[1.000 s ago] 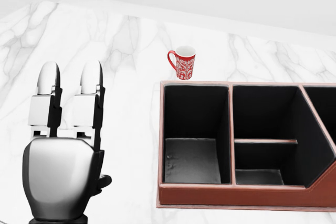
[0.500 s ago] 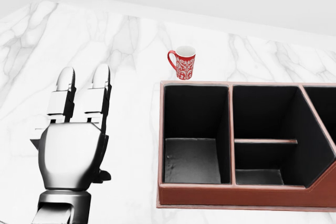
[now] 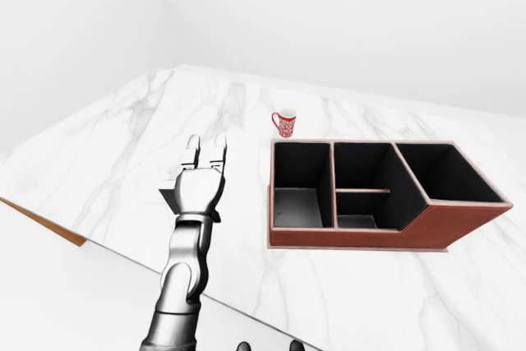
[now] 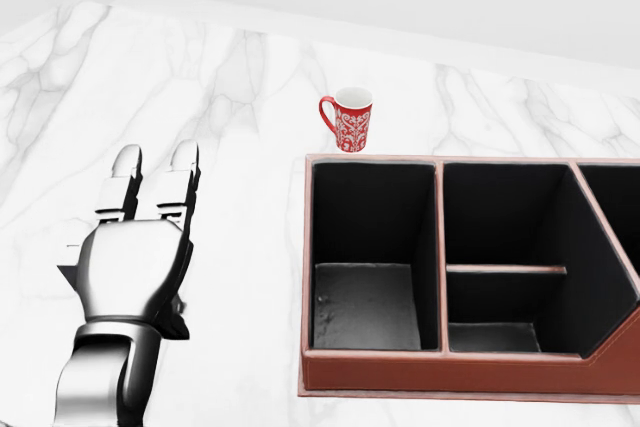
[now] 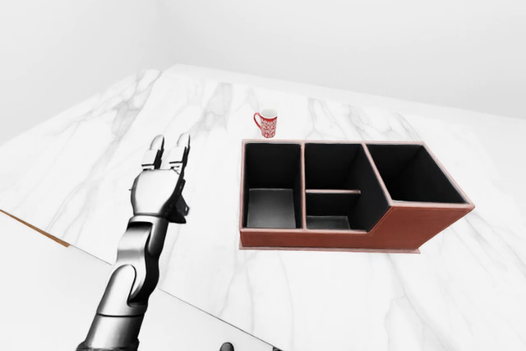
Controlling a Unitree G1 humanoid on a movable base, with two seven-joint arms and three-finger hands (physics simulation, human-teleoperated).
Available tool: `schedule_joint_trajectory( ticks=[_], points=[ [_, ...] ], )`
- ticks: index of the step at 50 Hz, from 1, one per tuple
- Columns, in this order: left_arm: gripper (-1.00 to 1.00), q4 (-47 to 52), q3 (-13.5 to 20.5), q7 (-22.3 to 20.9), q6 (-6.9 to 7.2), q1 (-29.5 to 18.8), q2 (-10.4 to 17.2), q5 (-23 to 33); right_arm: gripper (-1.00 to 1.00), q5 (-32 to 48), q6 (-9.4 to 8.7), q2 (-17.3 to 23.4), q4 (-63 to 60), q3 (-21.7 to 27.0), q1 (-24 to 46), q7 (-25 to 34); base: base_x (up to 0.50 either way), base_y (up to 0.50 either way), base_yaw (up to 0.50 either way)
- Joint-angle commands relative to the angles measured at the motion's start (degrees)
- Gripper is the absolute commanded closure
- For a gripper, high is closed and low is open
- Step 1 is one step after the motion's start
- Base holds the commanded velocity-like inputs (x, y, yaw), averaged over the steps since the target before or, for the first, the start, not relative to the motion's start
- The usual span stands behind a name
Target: Pick up the book and place it in the left compartment of the caddy.
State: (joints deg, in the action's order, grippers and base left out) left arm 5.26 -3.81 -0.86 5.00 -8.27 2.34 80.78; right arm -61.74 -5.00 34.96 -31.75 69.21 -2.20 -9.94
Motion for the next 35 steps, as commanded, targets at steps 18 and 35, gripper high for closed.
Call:
schedule_joint_trajectory(
  ticks=[18, 35],
  points=[
    [-1.0, -26.8, 4.6, 4.0, 0.0, -14.4, 7.5, -8.3, -1.0, 2.1, 0.0, -0.5, 0.1, -0.3, 0.1, 0.8, 0.0, 0.0, 0.0],
    [-1.0, -44.6, 4.0, 9.5, 0.0, -23.1, 12.0, -11.5, -1.0, 4.2, 0.0, -1.0, 0.2, -1.0, 0.1, 1.8, 0.0, 0.0, 0.0]
  ],
)
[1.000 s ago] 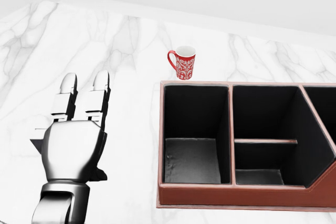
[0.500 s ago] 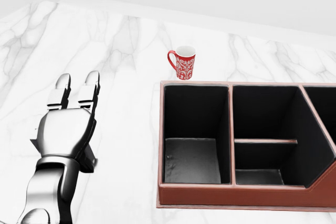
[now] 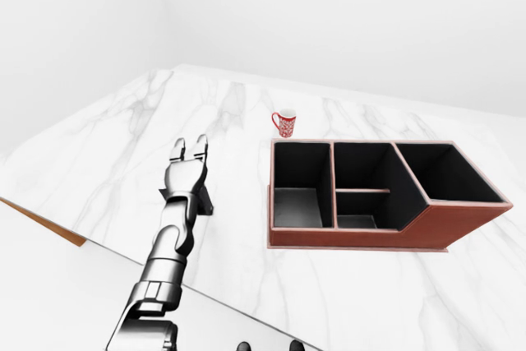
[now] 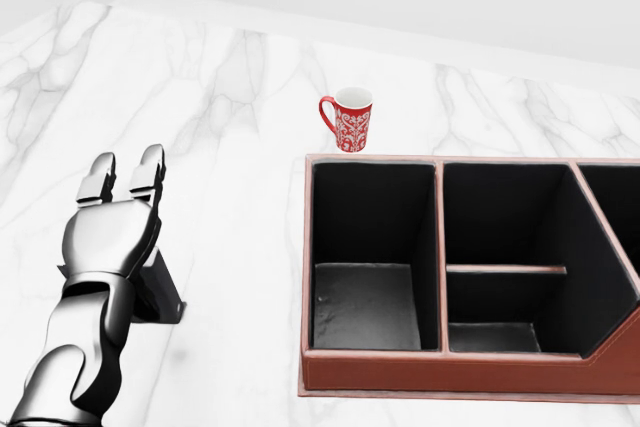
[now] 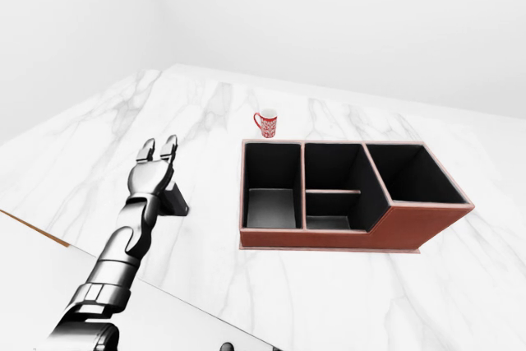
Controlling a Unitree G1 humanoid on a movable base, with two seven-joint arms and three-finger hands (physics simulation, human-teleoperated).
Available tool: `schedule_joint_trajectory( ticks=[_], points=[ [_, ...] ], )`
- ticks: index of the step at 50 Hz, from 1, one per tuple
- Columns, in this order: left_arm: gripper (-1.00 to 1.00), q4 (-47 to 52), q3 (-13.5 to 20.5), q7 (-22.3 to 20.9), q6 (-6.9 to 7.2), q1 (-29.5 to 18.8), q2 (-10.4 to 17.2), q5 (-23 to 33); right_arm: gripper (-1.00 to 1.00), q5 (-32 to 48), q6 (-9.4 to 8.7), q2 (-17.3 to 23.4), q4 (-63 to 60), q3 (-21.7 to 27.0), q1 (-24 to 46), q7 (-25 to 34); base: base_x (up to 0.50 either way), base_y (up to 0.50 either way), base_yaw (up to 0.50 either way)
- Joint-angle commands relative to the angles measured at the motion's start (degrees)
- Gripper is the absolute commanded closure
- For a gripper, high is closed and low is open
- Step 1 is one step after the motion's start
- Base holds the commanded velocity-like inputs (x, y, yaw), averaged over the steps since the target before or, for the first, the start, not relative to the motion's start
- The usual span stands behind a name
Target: Pick up the book and place it in the left compartment of the caddy.
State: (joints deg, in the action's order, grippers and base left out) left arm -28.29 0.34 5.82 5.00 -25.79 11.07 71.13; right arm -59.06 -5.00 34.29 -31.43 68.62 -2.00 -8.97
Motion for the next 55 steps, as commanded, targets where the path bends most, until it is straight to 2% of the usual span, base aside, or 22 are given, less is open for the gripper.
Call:
schedule_joint_trajectory(
  ticks=[1, 6, 13, 23, 35, 46, 48, 55],
  points=[
    [-1.0, -10.9, -0.2, 3.1, 0.0, -5.8, 3.5, -1.5, -1.0, 1.7, 0.0, -0.5, -0.1, -0.5, 0.0, 0.9, 0.0, 0.0, 0.0],
    [-1.0, -15.8, 0.0, 4.7, 0.0, -7.3, 4.3, -2.3, -1.0, 1.5, 0.0, -0.4, -0.2, -0.4, 0.2, 0.7, 0.0, 0.0, 0.0],
    [-1.0, -28.9, -2.4, 10.5, 0.0, -12.8, 5.2, -0.6, -1.0, 1.9, 0.0, -0.5, -0.5, -0.4, 0.2, 0.8, 0.0, 0.0, 0.0],
    [-1.0, -40.8, -4.2, 15.3, 0.0, -17.9, 4.7, -0.9, -1.0, 2.3, 0.0, -0.8, -0.4, -0.7, 0.2, 1.2, 0.0, 0.0, 0.0],
    [-1.0, -46.0, -5.3, 16.1, 0.0, -19.2, 4.7, -2.3, -1.0, 1.7, 0.0, -0.3, -0.5, -0.2, 0.2, 0.8, 0.0, 0.0, 0.0],
    [-1.0, -47.6, -5.8, 14.8, 0.0, -19.0, 4.1, -2.0, -1.0, 2.5, 0.0, -0.5, -0.2, -0.8, 0.4, 1.1, 0.0, 0.0, 0.0],
    [-1.0, -48.2, -5.9, 12.2, 0.0, -18.6, 4.0, -2.0, -1.0, 2.5, 0.0, -0.5, -0.2, -0.7, 0.4, 1.3, 0.0, 0.0, 0.0],
    [-1.0, -48.8, -6.1, 12.3, 0.0, -18.1, 3.8, -1.5, -1.0, 2.5, 0.0, -0.5, -0.1, -0.9, 0.5, 1.2, 0.0, 0.0, 0.0]
  ],
)
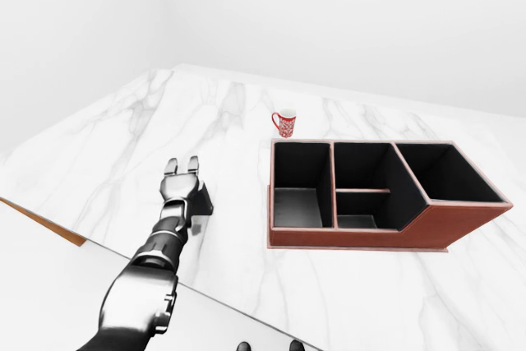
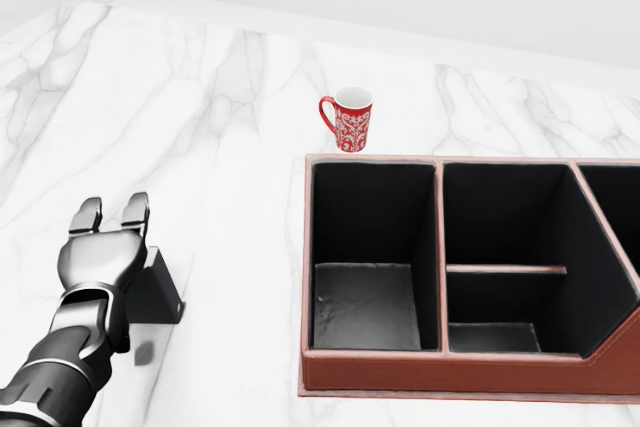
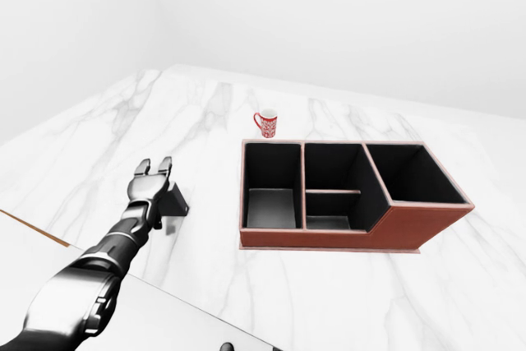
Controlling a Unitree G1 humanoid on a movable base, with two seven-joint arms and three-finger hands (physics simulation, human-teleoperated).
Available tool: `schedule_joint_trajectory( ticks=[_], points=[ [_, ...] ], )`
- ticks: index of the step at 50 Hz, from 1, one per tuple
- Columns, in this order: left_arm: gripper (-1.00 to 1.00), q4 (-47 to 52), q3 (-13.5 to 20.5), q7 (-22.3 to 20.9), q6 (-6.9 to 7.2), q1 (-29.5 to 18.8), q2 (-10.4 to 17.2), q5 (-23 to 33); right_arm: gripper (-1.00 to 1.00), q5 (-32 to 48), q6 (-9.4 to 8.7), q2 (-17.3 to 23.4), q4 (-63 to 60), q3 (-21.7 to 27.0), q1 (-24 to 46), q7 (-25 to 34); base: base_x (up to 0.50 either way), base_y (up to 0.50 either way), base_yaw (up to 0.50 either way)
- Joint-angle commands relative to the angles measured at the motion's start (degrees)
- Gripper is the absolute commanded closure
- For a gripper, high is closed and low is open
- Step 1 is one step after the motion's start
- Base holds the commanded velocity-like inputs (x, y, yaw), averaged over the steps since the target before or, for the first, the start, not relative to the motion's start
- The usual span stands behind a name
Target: Pick up the book and place it in the left compartment of the caddy.
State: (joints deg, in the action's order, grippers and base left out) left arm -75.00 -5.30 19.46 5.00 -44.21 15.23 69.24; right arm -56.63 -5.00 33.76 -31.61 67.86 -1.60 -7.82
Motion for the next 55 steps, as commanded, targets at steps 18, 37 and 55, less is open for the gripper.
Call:
schedule_joint_trajectory(
  ticks=[18, 37, 55],
  points=[
    [-1.0, -2.7, 0.0, -6.7, 0.0, 1.1, -0.4, 0.3, -1.0, 0.4, 0.0, -0.1, 0.0, -0.1, 0.0, 0.2, 0.0, 0.0, 0.0],
    [1.0, -2.7, 0.2, -6.7, 0.0, 1.7, 0.3, 0.2, -1.0, 0.7, 0.0, -0.4, -0.1, -0.1, -0.1, 0.6, 0.0, 0.0, 0.0],
    [1.0, -0.8, 0.1, 5.3, 0.0, 0.4, 0.9, 0.0, -1.0, 1.1, 0.0, -0.5, 0.2, -0.5, 0.1, 0.5, 0.0, 0.0, 0.0]
  ],
)
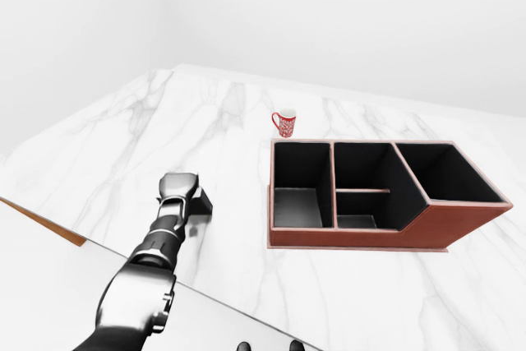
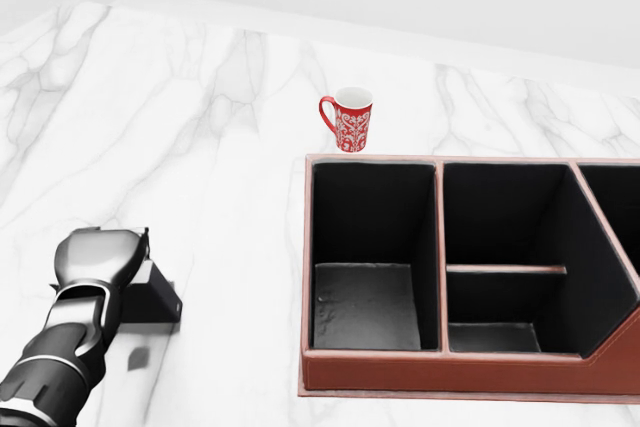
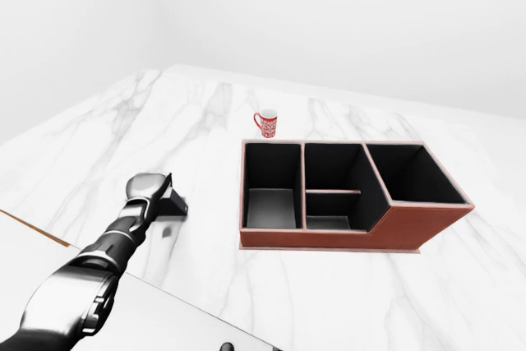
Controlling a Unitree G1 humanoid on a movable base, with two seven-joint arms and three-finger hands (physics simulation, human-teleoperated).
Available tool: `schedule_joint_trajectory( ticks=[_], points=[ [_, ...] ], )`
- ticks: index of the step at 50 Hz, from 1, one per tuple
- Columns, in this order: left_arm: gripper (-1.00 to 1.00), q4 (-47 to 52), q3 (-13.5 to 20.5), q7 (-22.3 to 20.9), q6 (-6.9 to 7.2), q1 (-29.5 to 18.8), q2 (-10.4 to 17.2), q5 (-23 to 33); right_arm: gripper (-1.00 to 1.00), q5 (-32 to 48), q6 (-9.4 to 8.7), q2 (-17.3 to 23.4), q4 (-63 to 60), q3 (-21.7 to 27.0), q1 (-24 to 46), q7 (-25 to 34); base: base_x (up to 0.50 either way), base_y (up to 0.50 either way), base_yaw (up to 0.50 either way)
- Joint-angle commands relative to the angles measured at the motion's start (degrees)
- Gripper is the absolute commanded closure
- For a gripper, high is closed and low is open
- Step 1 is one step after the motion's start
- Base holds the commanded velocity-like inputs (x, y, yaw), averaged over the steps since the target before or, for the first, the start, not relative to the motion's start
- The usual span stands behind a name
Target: Pick up the book and place it in the left compartment of the caddy.
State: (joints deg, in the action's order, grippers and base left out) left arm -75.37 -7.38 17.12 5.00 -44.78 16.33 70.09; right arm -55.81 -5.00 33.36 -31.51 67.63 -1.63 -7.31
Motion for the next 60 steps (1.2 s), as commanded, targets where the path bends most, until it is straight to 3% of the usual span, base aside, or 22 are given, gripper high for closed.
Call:
schedule_joint_trajectory(
  ticks=[1, 5, 10, 15, 16, 18, 29, 45, 48, 55, 60],
  points=[
    [1.0, 0.2, 2.2, 8.6, 0.0, 0.8, -0.2, -1.0, -1.0, 0.4, 0.0, -0.2, 0.2, -0.4, 0.1, 0.1, 0.0, 0.0, 0.0],
    [1.0, 3.8, 2.5, 12.3, 0.0, 0.9, -0.3, -1.5, -1.0, 0.0, 0.0, 0.1, 0.1, 0.0, 0.1, 0.0, 0.0, 0.0, 0.0],
    [1.0, 13.2, 2.4, 12.0, 0.0, 3.4, 0.3, 0.0, -1.0, -0.4, 0.0, 0.4, 0.0, 0.4, 0.0, -0.2, 0.0, 0.0, 0.0],
    [1.0, 35.1, 3.3, 2.5, 0.0, 11.0, 1.3, 6.8, -1.0, -0.1, 0.0, 0.1, -0.1, 0.1, 0.0, 0.0, 0.0, 0.0, 0.0],
    [1.0, 35.8, 3.8, 2.0, 0.0, 11.3, 1.1, 7.5, -1.0, -0.1, 0.0, 0.1, -0.1, 0.1, 0.0, 0.0, 0.0, 0.0, 0.0],
    [1.0, 45.9, 4.9, -3.9, 0.0, 14.2, 1.2, 11.0, -1.0, 0.2, 0.0, 0.0, 0.0, -0.1, 0.0, 0.1, 0.0, 0.0, 0.0],
    [1.0, 65.9, 8.6, -17.4, 0.0, 17.9, -1.9, 20.9, -1.0, -0.2, 0.0, 0.3, -0.1, 0.3, 0.0, -0.2, 0.0, 0.0, 0.0],
    [1.0, 88.3, 8.9, -30.6, 0.0, 20.5, -7.3, 28.6, -1.0, -0.1, 0.0, 0.4, -0.1, 0.5, 0.0, -0.4, 0.0, 0.0, 0.0],
    [1.0, 90.3, 8.9, -31.4, 0.0, 20.7, -8.2, 28.4, -1.0, 0.0, 0.0, 0.4, -0.1, 0.4, 0.1, -0.3, 0.0, 0.0, 0.0],
    [1.0, 96.5, 6.9, -33.9, 0.0, 21.9, -11.1, 31.5, -1.0, 0.4, 0.0, 0.2, -0.2, 0.4, 0.0, 0.2, 0.0, 0.0, 0.0],
    [1.0, 104.2, 4.8, -38.2, 0.0, 22.8, -14.4, 31.5, -1.0, 1.2, 0.0, 0.0, -0.1, 0.1, 0.1, 0.7, 0.0, 0.0, 0.0]
  ],
)
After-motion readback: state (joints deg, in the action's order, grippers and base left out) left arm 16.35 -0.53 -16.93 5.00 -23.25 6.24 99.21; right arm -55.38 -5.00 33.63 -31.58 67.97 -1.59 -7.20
